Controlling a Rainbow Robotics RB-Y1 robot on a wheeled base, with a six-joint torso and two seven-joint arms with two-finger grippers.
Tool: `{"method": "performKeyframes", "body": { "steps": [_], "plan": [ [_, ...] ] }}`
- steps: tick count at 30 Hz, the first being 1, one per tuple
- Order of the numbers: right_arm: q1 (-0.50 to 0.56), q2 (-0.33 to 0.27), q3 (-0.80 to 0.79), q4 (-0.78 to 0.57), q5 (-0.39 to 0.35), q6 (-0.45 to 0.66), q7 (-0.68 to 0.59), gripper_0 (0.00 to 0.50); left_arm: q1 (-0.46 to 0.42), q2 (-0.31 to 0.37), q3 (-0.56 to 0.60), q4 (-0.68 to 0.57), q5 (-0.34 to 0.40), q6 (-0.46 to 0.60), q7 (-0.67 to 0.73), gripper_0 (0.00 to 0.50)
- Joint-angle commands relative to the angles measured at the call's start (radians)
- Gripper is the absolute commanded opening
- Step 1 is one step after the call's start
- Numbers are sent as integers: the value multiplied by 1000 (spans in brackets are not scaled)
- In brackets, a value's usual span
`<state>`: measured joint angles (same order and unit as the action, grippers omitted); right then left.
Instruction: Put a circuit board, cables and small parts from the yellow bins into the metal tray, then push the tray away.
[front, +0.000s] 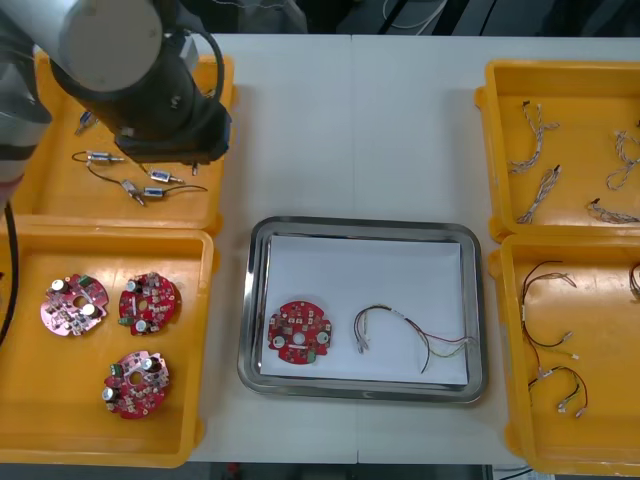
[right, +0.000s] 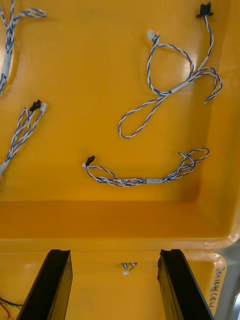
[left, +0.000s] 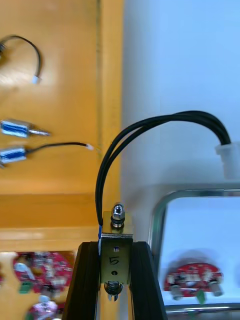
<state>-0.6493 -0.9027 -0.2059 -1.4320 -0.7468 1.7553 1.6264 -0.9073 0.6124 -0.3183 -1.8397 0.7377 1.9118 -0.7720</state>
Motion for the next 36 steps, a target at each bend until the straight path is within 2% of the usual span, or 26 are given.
{"method": "performKeyframes", "body": {
  "steps": [1,5,10,18,24,32,36],
  "plan": [
    [-56,-1,-29,-4,-5,0,-8,500,-48,-72,-79,-62,-15,8,66,0],
    [-73,15,-27,15,0,-7,-11,500,-56,-108,-160,-67,-11,8,132,0],
    [-122,38,-27,101,12,-34,-7,500,-56,-142,-266,-67,-30,7,230,0],
    [-156,71,-6,193,53,-123,-3,500,-56,-172,-418,-42,-63,-86,365,0],
    [-156,84,88,211,90,-195,-22,500,-56,-198,-479,23,-103,-134,385,0],
    [-156,139,95,285,121,-272,-28,500,-48,-217,-536,126,-141,-221,395,0],
    [-153,159,95,323,138,-287,-30,500,-31,-218,-554,140,-165,-247,399,0]
  ]
}}
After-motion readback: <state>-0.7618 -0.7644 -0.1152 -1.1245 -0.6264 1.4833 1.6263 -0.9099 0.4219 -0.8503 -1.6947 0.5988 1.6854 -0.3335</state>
